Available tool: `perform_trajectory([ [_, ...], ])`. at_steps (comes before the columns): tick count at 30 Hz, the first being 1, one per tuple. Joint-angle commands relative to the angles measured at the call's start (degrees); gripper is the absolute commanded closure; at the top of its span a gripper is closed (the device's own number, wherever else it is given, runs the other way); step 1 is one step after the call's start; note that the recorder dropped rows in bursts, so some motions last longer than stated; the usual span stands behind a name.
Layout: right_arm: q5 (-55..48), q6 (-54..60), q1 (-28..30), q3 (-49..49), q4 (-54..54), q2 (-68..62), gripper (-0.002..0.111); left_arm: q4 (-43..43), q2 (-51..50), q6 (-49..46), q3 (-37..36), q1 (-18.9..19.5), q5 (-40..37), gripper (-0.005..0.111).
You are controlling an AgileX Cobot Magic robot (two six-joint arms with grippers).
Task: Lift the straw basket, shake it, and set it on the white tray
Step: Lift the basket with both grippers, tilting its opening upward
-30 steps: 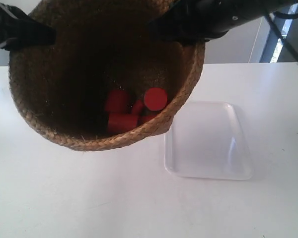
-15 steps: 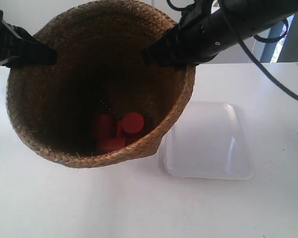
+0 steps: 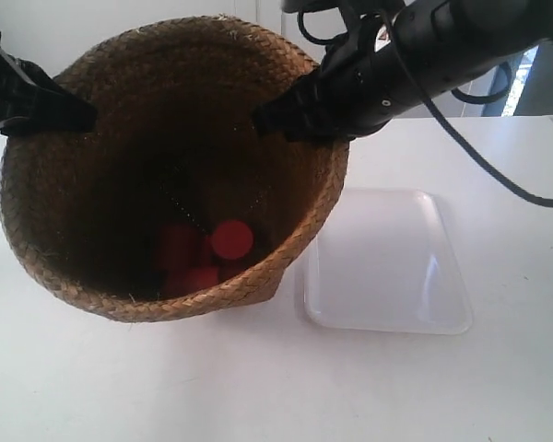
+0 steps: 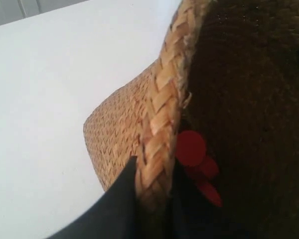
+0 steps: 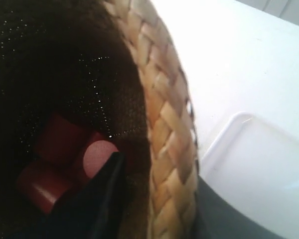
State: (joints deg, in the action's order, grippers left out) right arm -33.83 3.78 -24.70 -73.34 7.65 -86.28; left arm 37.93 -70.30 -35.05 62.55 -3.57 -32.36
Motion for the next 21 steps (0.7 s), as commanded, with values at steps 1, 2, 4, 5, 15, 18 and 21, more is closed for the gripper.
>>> perform_trajectory([
  [1, 3.1, -0.6, 0.1, 1.8, 0.3, -1.0, 0.108, -0.9, 1.0, 2.0, -0.7, -0.5, -0.8, 0.107],
  [2, 3.7, -0.6, 0.1, 2.2, 0.3, -1.3, 0.108, -1.0, 0.9, 2.0, -1.0, -0.5, 0.0, 0.107],
  [4, 2.1, -0.6, 0.1, 0.9, 0.1, -0.8, 0.108, -1.2, 1.3, 2.4, 0.0, -0.5, -0.3, 0.107],
  [5, -0.4, -1.0, 0.1, -1.4, 0.4, 1.1, 0.108, -1.2, 2.9, 3.9, 2.0, -0.5, -1.9, 0.107],
  [15, 2.0, -1.3, -1.5, 0.8, -1.5, 8.0, 0.108, -0.3, 8.3, 3.2, -1.5, -0.6, -0.9, 0.107],
  [18, -0.1, -1.5, -1.5, 0.8, -1.1, 7.9, 0.108, 0.3, 7.7, 3.3, -1.5, -0.6, -3.5, 0.107],
  [21, -1.2, -1.5, -1.5, 0.8, -0.4, 7.7, 0.108, 0.5, 7.7, 3.3, -1.5, -0.6, -3.6, 0.107],
])
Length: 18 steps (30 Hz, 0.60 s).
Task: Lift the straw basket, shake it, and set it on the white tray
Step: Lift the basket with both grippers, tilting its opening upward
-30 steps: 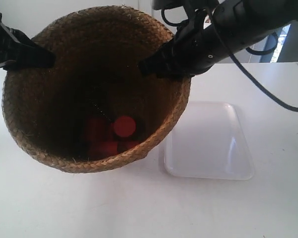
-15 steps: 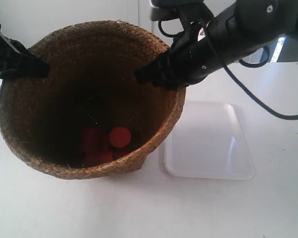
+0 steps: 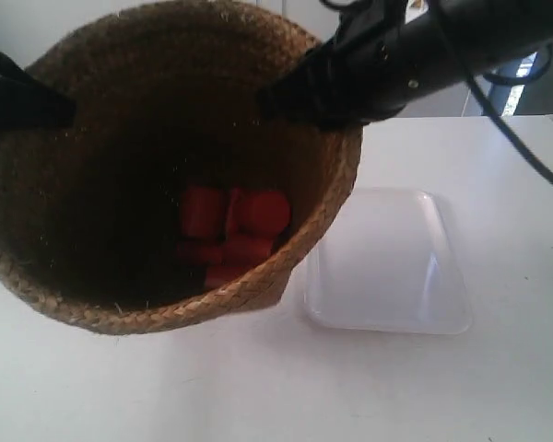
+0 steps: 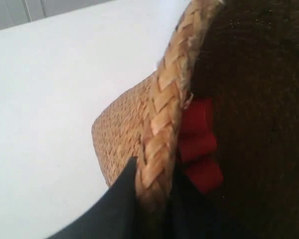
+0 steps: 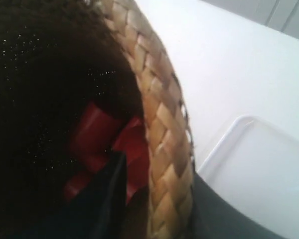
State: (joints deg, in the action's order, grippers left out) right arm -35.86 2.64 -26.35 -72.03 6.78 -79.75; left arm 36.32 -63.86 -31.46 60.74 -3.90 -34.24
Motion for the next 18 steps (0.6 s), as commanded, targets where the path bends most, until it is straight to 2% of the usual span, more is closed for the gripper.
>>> perform_trajectory([
  [1, 0.7, -0.4, 0.2, -0.5, 0.5, 1.2, 0.108, 2.4, 1.3, -0.3, 0.3, -0.3, -1.7, 0.107],
  [8, 2.1, -0.7, 0.2, 1.5, 0.6, 0.5, 0.108, 2.6, 1.2, -0.3, 0.2, -0.3, -1.9, 0.107],
  [12, -2.6, 3.0, -1.0, -3.0, 4.1, 5.0, 0.108, 4.0, 5.6, -1.0, 6.1, -0.3, -5.5, 0.107],
  [13, 4.5, 5.9, -2.7, 0.0, 5.1, 8.8, 0.108, 7.9, 8.5, -5.9, 4.4, -0.3, -1.9, 0.107],
  [15, 11.9, 4.0, -2.4, 6.7, 4.5, 8.3, 0.108, 6.7, 7.6, -5.5, -0.7, -0.2, 3.0, 0.107],
  [18, 11.2, 2.6, -1.5, 9.0, 3.8, 4.2, 0.108, 3.7, 3.5, -3.3, -5.5, -0.2, 4.3, 0.107],
])
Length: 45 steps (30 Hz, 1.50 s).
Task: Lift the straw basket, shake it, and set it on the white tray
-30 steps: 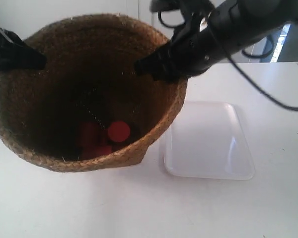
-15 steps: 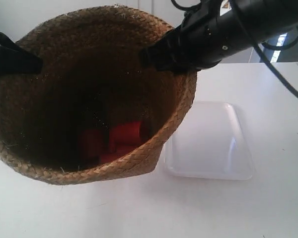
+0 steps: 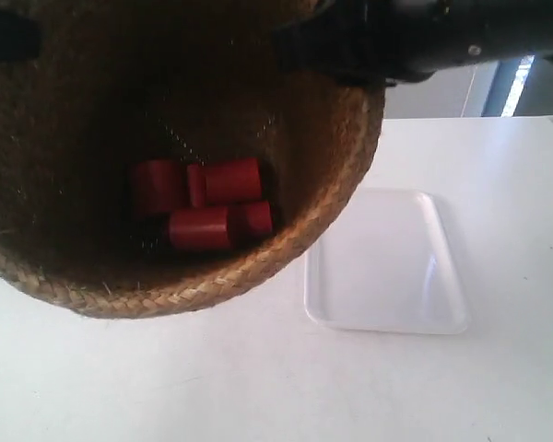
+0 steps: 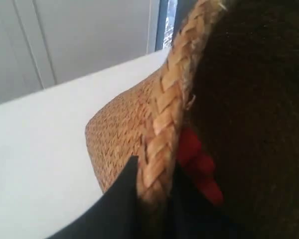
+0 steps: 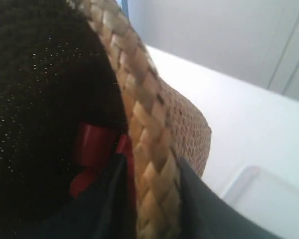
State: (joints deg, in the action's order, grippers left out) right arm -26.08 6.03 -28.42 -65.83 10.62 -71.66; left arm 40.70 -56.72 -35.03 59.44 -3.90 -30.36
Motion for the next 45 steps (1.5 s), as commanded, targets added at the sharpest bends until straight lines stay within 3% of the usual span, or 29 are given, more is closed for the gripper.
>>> perform_trajectory([
  [1, 1.2, -0.9, 0.6, 2.8, 0.0, -4.0, 0.108, 0.0, -4.0, 0.3, -4.2, -0.2, -0.1, 0.107],
  [6, 1.1, -1.0, 0.6, 2.8, -0.7, -3.9, 0.108, 0.9, -3.8, 0.0, -4.0, -0.2, -0.5, 0.107],
  [9, -8.2, 3.6, -1.1, -6.5, 2.7, 2.2, 0.108, 3.6, 0.9, -3.3, 3.3, -0.4, -10.4, 0.107],
  [11, 1.8, 3.2, -1.7, 0.4, 2.2, 3.7, 0.108, 5.8, 2.5, -5.2, -2.2, -0.4, -2.3, 0.107],
  [13, 3.5, 1.1, -0.3, 5.1, 0.7, 1.0, 0.108, 3.8, 0.6, -2.9, -6.4, -0.1, 2.7, 0.107],
  [22, 3.5, 1.0, -0.1, 5.9, 1.3, -1.2, 0.108, 3.8, -1.3, -2.9, -7.4, -0.2, 1.4, 0.107],
  [25, -1.3, 1.5, -0.2, 1.5, 5.0, 0.7, 0.108, 4.4, 0.3, -2.1, -3.5, -0.2, -5.3, 0.107],
  [27, -3.8, 8.0, -1.8, -2.6, 8.4, 5.1, 0.108, 7.6, 3.4, -7.1, 0.1, -0.2, -10.3, 0.107],
  [29, 5.3, 9.0, -3.1, 2.1, 8.5, 6.8, 0.108, 9.3, 5.5, -9.2, -3.9, -0.2, -2.2, 0.107],
  [31, 8.8, 7.2, -1.8, 7.4, 7.2, 3.5, 0.108, 3.8, 3.1, -4.0, -8.4, -0.1, 2.9, 0.107],
  [33, 6.7, 7.0, -0.8, 7.9, 7.3, 0.5, 0.108, 0.0, 0.7, -1.0, -9.6, 0.1, 2.9, 0.107],
  [45, 7.1, 7.2, -0.8, 7.9, 7.8, -1.3, 0.108, 3.3, 0.1, -2.7, -8.8, -0.1, 2.3, 0.107],
])
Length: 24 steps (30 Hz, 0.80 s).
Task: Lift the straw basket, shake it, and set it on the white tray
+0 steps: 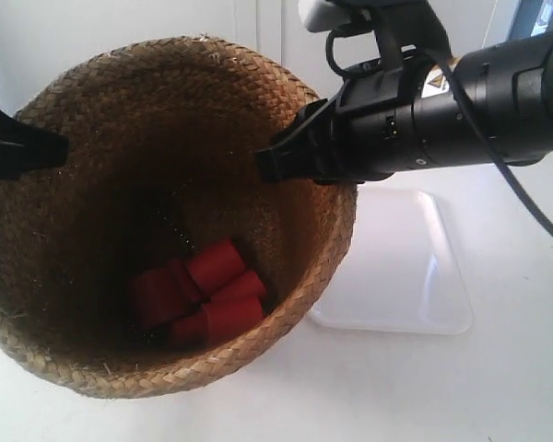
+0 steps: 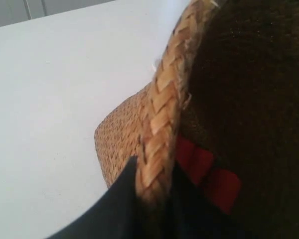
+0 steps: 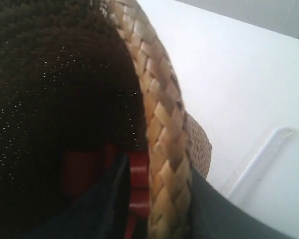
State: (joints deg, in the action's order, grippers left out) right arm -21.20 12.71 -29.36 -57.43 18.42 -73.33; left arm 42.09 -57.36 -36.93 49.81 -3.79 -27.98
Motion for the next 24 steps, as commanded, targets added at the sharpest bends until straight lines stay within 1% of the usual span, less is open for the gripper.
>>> perform_trajectory([
  [1, 1.9, 0.6, 0.2, -0.5, 0.0, 0.4, 0.108, 1.9, 0.7, -0.8, 0.8, -0.3, -0.4, 0.107],
  [5, 1.3, 0.6, 0.2, -0.5, -0.3, 0.4, 0.108, 1.6, 0.7, -0.8, 0.9, -0.3, -0.7, 0.107],
  [7, -0.3, -0.1, 0.2, -2.6, -0.2, 1.2, 0.108, 1.6, 0.9, -0.2, 3.1, -0.3, -1.5, 0.107],
  [8, -2.7, -0.3, 0.2, -5.1, 0.2, 2.0, 0.108, 2.0, 1.5, -0.3, 4.9, -0.3, -3.6, 0.107],
  [10, -9.0, 0.4, -0.3, -11.3, 3.0, 5.3, 0.108, 4.1, 3.3, -0.4, 10.4, -0.3, -10.7, 0.107],
  [11, -9.9, 3.3, -1.1, -12.5, 3.4, 6.9, 0.108, 4.7, 4.4, -2.4, 11.5, -0.4, -12.7, 0.107],
  [12, -6.9, 5.4, -1.7, -10.2, 3.0, 7.8, 0.108, 4.7, 4.9, -4.3, 10.4, -0.4, -11.4, 0.107],
  [13, -2.7, 4.8, -1.7, -7.0, 2.2, 7.4, 0.108, 4.7, 4.7, -4.8, 7.3, -0.4, -6.6, 0.107],
  [14, 1.1, 3.8, -1.1, -3.1, 1.9, 5.7, 0.108, 4.6, 3.5, -3.1, 3.7, -0.4, -2.0, 0.107],
  [16, 2.0, 2.1, 0.8, -0.4, 1.7, 1.9, 0.108, 2.6, 1.1, -0.4, -0.4, -0.3, 1.7, 0.107],
  [19, 0.9, 2.1, 0.9, -0.9, 3.4, -0.2, 0.108, 2.5, -0.4, -1.5, -1.1, -0.3, 1.1, 0.107],
  [24, 1.7, 3.1, 0.9, -1.3, 2.6, -0.2, 0.108, 2.5, 1.0, -1.9, -1.1, -0.3, 2.0, 0.107],
])
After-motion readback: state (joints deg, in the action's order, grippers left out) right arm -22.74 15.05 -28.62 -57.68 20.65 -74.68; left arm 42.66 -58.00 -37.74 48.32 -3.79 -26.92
